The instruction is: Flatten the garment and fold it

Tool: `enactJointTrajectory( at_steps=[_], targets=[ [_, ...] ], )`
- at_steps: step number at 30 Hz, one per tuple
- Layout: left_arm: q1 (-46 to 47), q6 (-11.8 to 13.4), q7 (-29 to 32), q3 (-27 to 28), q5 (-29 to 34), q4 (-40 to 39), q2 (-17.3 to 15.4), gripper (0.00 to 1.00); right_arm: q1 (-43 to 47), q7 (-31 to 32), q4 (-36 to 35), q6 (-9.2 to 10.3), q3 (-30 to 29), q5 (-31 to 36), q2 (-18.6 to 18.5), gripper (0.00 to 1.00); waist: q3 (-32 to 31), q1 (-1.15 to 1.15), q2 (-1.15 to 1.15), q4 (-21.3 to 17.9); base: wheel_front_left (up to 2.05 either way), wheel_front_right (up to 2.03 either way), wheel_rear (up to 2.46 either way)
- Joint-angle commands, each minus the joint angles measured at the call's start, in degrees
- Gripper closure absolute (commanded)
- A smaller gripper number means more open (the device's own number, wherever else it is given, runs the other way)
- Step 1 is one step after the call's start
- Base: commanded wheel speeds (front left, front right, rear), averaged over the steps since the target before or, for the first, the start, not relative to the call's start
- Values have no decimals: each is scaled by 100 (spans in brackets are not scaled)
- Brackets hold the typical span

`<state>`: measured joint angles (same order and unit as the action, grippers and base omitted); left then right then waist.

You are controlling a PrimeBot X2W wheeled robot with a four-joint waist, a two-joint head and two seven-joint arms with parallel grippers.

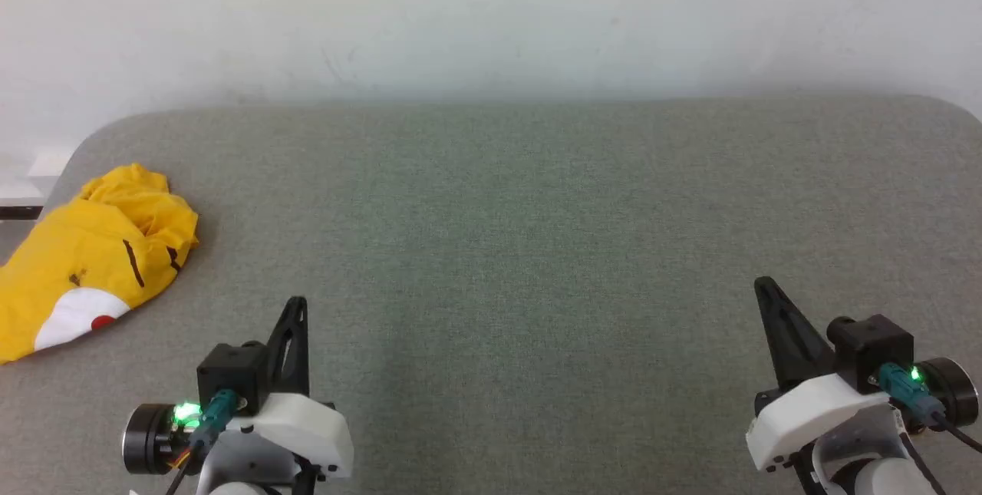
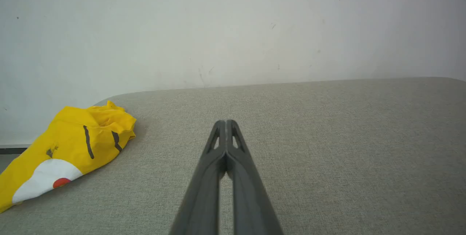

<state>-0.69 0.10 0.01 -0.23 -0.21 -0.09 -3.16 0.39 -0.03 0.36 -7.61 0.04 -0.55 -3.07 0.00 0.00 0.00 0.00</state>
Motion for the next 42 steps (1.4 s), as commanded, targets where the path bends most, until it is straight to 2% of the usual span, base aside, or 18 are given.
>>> enactJointTrajectory(
  at_steps=[1,19,20,31,42],
  targets=[
    [69,-10,-1,23,21,9,28,100,-39,3,-36,12,-4,55,19,100,0,0,0,0,0,0,0],
    [69,-10,-1,23,21,9,28,100,-39,3,-36,12,-4,55,19,100,0,0,0,0,0,0,0],
    [-1,0,0,-2,0,-1,-1,0,1,0,3,0,0,-3,-1,0,0,0,0,0,0,0,0],
    [56,75,-87,-110,-62,97,-1,0,20,-71,29,0,-42,-43,-4,0,0,0,0,47,0,0,0],
    [139,200,-222,-210,-153,230,-17,0,31,-194,56,1,-92,-105,-2,0,2,0,0,386,0,0,0]
  ],
)
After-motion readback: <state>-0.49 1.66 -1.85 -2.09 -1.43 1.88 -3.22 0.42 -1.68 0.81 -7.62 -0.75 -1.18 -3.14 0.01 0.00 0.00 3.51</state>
